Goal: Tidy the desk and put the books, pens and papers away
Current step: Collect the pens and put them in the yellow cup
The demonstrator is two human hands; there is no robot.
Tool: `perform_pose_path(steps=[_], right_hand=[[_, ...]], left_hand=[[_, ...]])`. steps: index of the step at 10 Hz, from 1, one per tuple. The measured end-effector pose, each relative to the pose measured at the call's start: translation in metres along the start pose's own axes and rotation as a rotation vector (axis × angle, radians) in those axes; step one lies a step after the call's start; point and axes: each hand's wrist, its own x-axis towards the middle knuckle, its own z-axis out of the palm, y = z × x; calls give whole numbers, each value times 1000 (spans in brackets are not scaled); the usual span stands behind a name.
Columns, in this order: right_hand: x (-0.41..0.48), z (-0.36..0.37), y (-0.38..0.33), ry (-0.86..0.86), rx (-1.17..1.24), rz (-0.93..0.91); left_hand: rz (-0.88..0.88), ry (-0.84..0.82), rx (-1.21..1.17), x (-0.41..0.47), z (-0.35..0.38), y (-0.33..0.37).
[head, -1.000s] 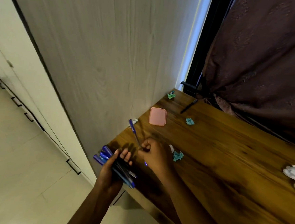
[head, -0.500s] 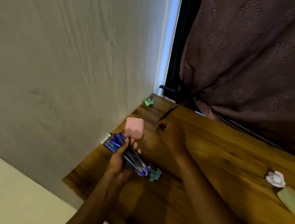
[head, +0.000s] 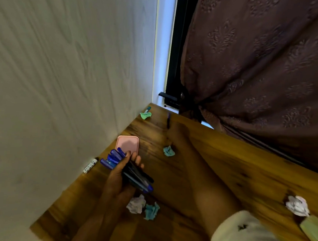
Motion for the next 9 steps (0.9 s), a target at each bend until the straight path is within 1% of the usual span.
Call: perform_pose_path(steps=[1,2,3,4,5,6,7,8,9], right_hand=[[-74,-21,4,133,268,-168],[-165,-32,11,233,294,-306],[-232,-25,9,238,127,-389],[-276,-3,15,274,91,-349],[-310,18,35,439,177,-299],[-347,29,43,589,943,-15],[-380,28,50,523,1813,300],[-409,24,56,558,2041,351],[-433,10,76,663,2120,401]], left_hand=[[39,-25,-69,-33,25,6],[40,-139,26,-55,31,10],[2,-230,73,-82,34,10],[-86,-298,83,-106,31,9],[-179,-309,89,-131,21,2],[-153,-293,91,-161,11,-15],[-129,-355,109,-197,12,-43],[-130,-450,170,-225,17,-73],[-163,-542,265,-252,25,-110]])
